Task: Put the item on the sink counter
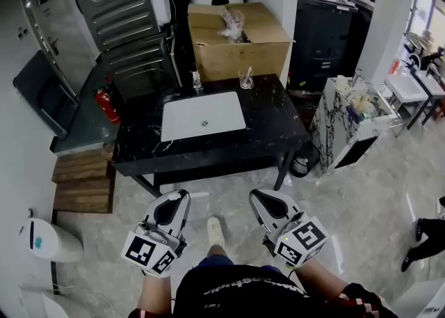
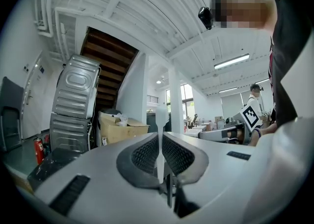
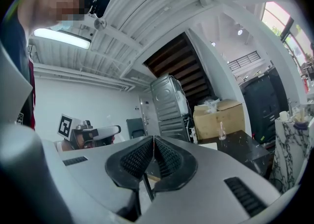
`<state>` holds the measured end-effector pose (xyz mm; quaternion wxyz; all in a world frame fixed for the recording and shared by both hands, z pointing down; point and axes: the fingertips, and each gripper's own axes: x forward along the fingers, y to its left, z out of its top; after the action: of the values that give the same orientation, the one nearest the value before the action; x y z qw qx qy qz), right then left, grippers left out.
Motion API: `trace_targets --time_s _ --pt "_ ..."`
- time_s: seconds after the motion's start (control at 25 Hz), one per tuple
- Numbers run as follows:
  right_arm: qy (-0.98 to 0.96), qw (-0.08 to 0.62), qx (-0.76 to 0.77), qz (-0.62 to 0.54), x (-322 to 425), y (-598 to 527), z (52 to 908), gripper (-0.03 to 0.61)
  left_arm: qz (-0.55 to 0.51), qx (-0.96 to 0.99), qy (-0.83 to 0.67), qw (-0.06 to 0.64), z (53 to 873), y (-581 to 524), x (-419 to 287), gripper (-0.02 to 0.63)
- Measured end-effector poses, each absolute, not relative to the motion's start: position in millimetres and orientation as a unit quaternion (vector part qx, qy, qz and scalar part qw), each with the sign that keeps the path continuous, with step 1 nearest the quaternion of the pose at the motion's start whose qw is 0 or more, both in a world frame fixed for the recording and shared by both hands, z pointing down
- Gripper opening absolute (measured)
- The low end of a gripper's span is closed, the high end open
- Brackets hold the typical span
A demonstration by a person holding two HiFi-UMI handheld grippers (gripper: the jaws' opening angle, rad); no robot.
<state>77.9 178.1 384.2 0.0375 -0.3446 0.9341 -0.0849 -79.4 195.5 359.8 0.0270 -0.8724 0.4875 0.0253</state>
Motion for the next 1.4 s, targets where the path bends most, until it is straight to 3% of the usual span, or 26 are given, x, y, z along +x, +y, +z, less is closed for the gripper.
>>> trace_targets --time_s 0.32,0.92,1.4 --pt "0.927 0.026 -0.365 -0.086 52.7 80.8 394.0 0.040 0.037 -0.882 0.470 0.023 368.4 82.4 -102.1 0.029" --pt "0.911 0.034 -0.408 -0.045 -65.9 -148.2 336.7 0.040 0.051 -0.911 0.408 0.025 334.5 -145.3 -202.2 0.029" --pt "0.900 0.019 -0.433 -0.053 -55.5 -226.2 344.0 0.040 0.058 -0.920 0.386 0.008 338.3 -229.0 -195.7 0.029"
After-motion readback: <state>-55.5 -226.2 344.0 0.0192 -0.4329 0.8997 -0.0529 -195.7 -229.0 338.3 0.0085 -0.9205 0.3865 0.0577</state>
